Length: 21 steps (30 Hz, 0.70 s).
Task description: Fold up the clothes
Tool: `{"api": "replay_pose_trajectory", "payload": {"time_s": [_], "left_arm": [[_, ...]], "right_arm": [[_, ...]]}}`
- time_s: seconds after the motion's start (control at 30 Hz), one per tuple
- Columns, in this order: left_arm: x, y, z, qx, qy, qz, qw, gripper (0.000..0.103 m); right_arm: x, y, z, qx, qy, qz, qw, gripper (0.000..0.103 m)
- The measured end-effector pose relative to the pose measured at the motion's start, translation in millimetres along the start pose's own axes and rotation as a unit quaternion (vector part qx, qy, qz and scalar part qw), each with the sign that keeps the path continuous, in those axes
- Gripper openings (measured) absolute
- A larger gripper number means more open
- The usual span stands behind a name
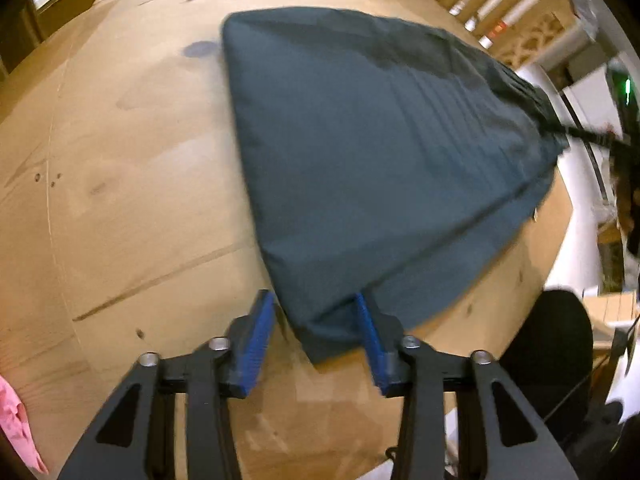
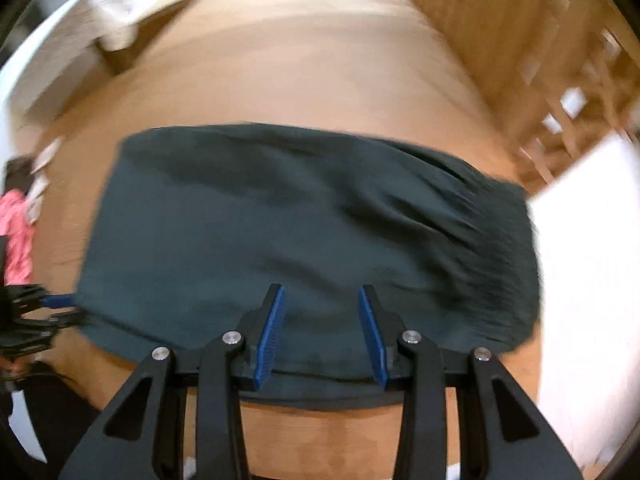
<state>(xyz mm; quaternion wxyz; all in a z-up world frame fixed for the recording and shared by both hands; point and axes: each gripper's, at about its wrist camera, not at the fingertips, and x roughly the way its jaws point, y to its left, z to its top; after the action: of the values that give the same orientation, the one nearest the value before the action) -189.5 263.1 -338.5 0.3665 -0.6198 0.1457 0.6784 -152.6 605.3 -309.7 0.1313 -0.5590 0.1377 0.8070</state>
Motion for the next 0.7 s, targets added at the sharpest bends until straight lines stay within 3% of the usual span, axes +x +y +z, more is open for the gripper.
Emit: {"api": "replay_pose_trajectory", "payload": {"time_s": [0.13,0.27,0.4,0.43,0.5,0.53,0.6,0.7], "left_arm": [[-15.1,0.9,-22.9,-0.008,-0.014,-0.022,0.9996,0.015],[-25.5,11.4,-22.1,-0.016,-0.025,-0.02,0.9994,0.013],[-20.7,24.8,-7.2,-0.037,-0.035,-0.038,0.998,0.041],[-19.0,22.8,-1.9,-0.035,-0.036,-0.039,0.998,0.041],[-11.1,17.0,5.9,-0.027,-0.033,-0.038,0.9984,0.036],[-4.4,12.9,7.9,-0.021,-0.028,-0.037,0.9987,0.022],[1.7,6.7,8.5,-0.01,-0.027,-0.037,0.9989,0.006],[-6.8,12.5,9.7,-0.02,-0.037,-0.066,0.997,0.004]], "right_arm": [[17.7,63.2,10.7,-0.051,0.017,0.057,0.997,0.037],[48.9,97.1,24.2,-0.086,0.039,0.067,0.993,0.037],[57.5,120.9,37.3,-0.069,0.044,0.095,0.992,0.037],[58.6,121.7,44.0,-0.066,0.039,0.096,0.992,0.037],[61.9,127.4,63.0,-0.061,0.041,0.094,0.993,0.042],[65.8,131.6,69.3,-0.059,0.051,0.099,0.992,0.044],[71.1,143.0,75.6,-0.066,0.064,0.105,0.99,0.044],[67.7,163.3,59.9,-0.113,0.069,0.114,0.985,0.044]]}}
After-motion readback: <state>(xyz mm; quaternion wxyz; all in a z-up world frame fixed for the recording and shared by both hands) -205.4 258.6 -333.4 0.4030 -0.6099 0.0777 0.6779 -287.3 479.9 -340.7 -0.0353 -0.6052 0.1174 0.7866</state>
